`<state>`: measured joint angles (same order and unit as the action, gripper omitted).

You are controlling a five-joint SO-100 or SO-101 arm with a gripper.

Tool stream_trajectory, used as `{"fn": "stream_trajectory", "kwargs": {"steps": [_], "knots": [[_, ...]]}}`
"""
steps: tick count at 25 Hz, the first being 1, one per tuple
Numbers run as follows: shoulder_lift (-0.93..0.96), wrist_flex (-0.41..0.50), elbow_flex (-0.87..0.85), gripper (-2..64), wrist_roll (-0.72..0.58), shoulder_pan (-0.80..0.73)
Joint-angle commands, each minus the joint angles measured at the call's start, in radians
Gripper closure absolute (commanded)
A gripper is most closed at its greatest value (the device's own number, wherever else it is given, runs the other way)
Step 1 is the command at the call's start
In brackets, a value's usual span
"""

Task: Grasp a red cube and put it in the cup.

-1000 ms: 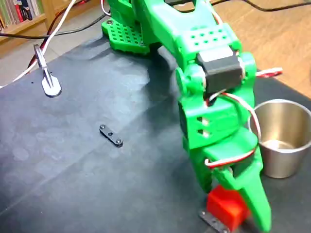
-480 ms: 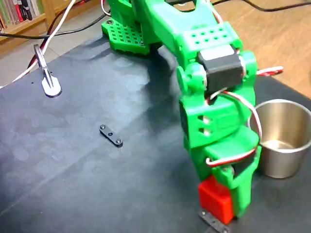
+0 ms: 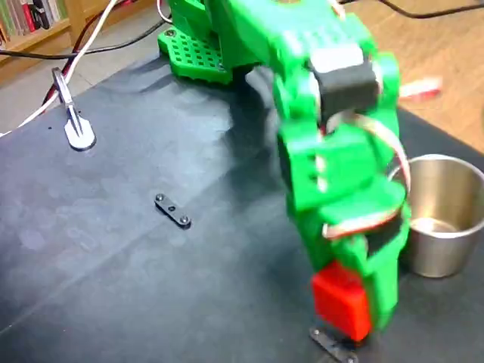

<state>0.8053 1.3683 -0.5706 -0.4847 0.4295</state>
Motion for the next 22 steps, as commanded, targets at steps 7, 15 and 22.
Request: {"fn": "stream_trajectory", "kwargs": {"steps": [7, 15, 22], "knots": [[0.348, 0.000, -0.046, 62.4, 0.002, -0.012], [0.749, -0.002, -0.387, 62.4, 0.002, -0.098], [0.894, -0.015, -0.457, 62.4, 0.034, -0.270]]}}
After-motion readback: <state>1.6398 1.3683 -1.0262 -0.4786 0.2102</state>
